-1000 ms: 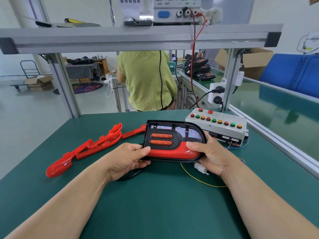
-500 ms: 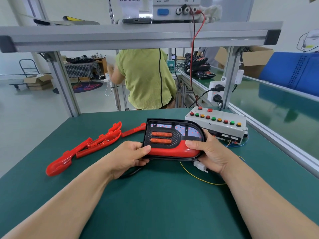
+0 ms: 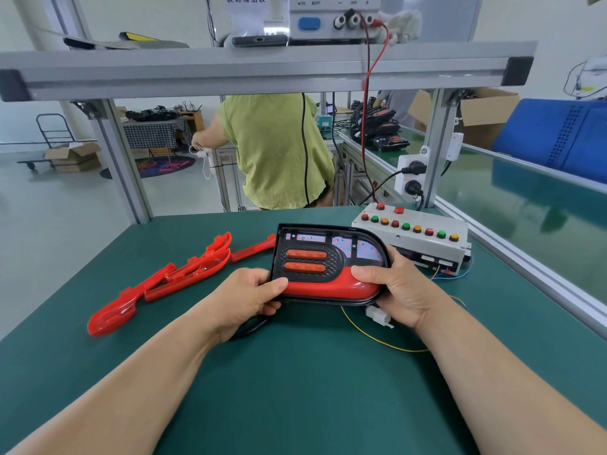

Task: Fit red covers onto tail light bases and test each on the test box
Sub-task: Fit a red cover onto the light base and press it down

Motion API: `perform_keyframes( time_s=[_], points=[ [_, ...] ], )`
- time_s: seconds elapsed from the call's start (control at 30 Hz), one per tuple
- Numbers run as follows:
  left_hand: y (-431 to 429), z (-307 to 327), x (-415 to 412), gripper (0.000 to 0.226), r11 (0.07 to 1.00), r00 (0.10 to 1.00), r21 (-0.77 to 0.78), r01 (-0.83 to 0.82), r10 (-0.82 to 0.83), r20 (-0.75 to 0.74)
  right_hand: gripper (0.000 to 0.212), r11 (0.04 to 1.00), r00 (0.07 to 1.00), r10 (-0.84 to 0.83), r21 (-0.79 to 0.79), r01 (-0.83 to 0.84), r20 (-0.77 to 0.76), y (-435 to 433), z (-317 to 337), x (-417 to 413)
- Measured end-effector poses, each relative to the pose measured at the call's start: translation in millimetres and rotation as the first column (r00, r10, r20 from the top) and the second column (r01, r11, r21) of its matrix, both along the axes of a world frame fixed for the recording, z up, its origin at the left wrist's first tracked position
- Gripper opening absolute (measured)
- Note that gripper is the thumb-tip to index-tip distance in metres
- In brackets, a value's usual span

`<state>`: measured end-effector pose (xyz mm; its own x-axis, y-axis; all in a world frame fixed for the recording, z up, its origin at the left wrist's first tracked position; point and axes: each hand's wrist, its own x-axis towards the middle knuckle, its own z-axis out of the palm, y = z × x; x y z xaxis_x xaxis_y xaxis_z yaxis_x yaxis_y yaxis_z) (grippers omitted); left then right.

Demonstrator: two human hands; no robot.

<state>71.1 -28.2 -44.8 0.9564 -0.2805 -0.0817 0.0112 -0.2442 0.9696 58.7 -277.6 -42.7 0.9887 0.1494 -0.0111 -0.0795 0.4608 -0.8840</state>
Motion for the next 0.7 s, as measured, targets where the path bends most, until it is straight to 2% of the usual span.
perform_keyframes(
  time_s=[0.23,0.57,0.7],
  points=[
    [-0.2,-1.6,0.9,0.029,1.0,0.999,0.013,-0.013,0.012,0.049,0.068,0.998,0.998,-0.063,-0.02,0.064,0.028,2.1,3.0,-1.3],
    [4.3,-1.4,1.2,0.033,0.994,0.997,-0.074,0.078,-0.078,-0.004,0.063,1.0,0.999,-0.026,-0.009,0.026,0.035,2.6,3.6,-3.5],
    [0.9,-2.4,2.2,0.013,0.999,0.998,0.008,0.038,-0.039,0.053,0.06,1.0,1.0,-0.015,-0.001,0.015,0.026,0.9,2.3,-3.0]
  ],
)
